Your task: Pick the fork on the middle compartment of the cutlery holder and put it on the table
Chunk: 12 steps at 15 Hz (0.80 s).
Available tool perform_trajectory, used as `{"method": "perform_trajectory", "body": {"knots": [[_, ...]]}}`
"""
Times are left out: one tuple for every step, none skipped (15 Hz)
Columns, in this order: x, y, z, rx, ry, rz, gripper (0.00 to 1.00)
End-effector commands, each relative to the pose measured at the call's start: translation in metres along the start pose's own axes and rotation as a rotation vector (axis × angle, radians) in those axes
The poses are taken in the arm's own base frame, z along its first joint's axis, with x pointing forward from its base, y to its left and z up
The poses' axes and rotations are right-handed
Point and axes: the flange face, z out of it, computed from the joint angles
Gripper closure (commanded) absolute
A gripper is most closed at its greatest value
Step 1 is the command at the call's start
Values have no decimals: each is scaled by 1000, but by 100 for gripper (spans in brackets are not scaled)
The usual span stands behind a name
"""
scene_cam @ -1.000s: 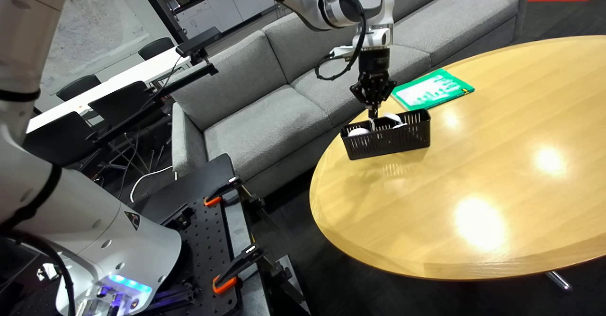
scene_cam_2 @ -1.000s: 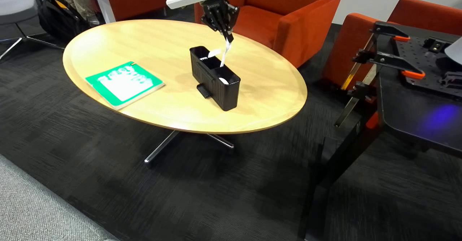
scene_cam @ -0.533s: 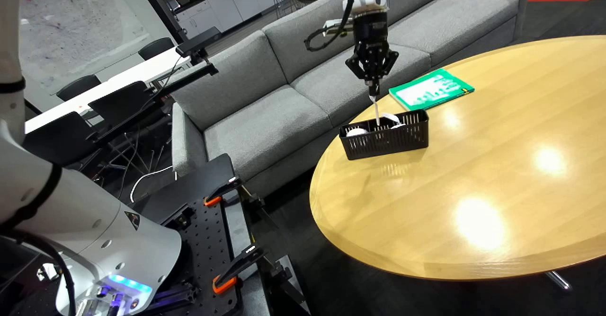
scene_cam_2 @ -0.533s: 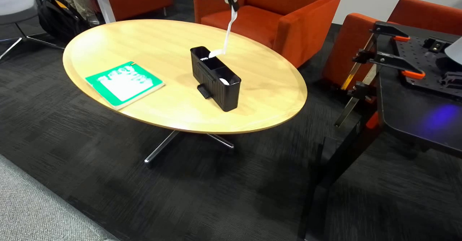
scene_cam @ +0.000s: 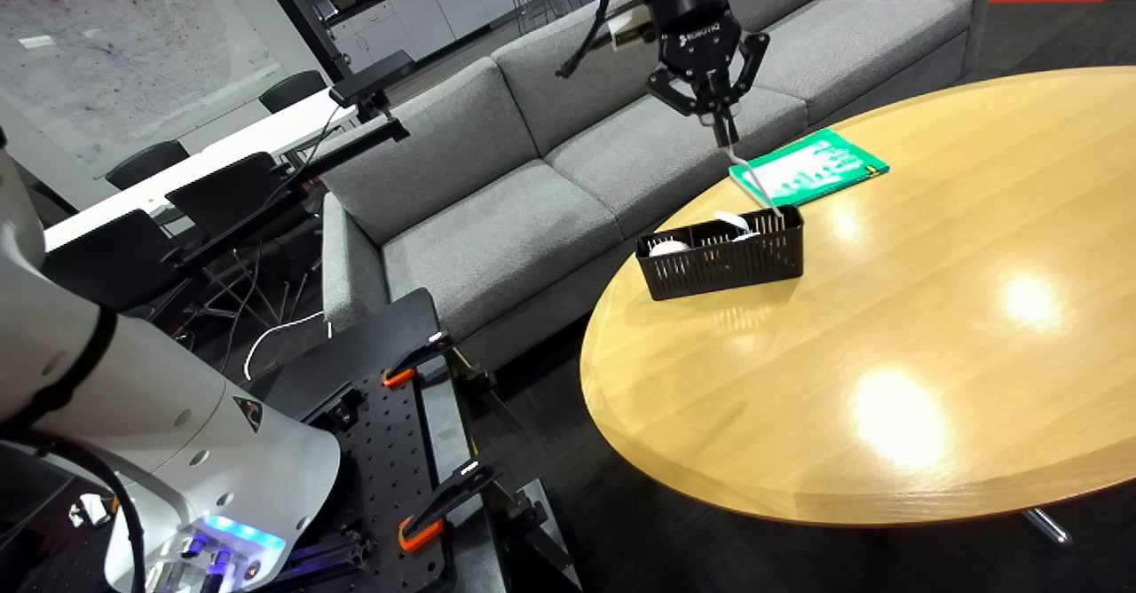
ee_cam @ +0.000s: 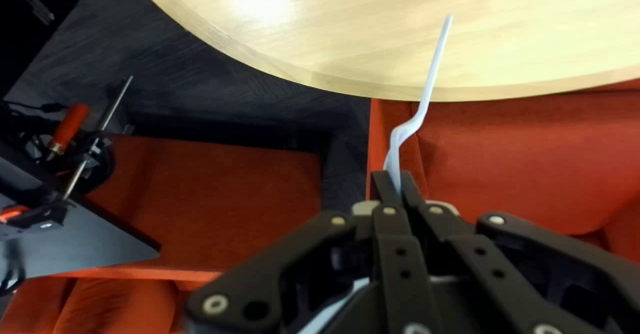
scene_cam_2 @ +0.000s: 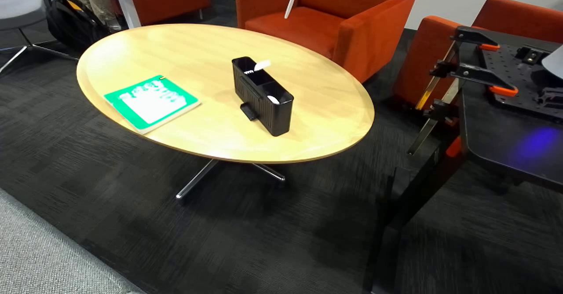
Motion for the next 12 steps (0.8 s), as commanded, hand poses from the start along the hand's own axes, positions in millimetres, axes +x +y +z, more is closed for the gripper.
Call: {"method": "perform_trajectory", "body": {"knots": [[-2,18,33,86,-3,171,99],[-6,21,47,102,-14,219,99],[-10,24,65,120,-34,272,99],[-6,20,78,146,-50,317,99],[15,-12,81,169,-60,335,99],[20,-16,98,179,-71,358,99],[30,-22,114,193,-86,406,99],[39,-26,129,212,-99,465,99],[41,-11,150,205,-109,539,99],[43,-7,168,200,-113,580,99],[42,-1,185,190,-119,606,99],[31,11,203,162,-124,627,99]]}}
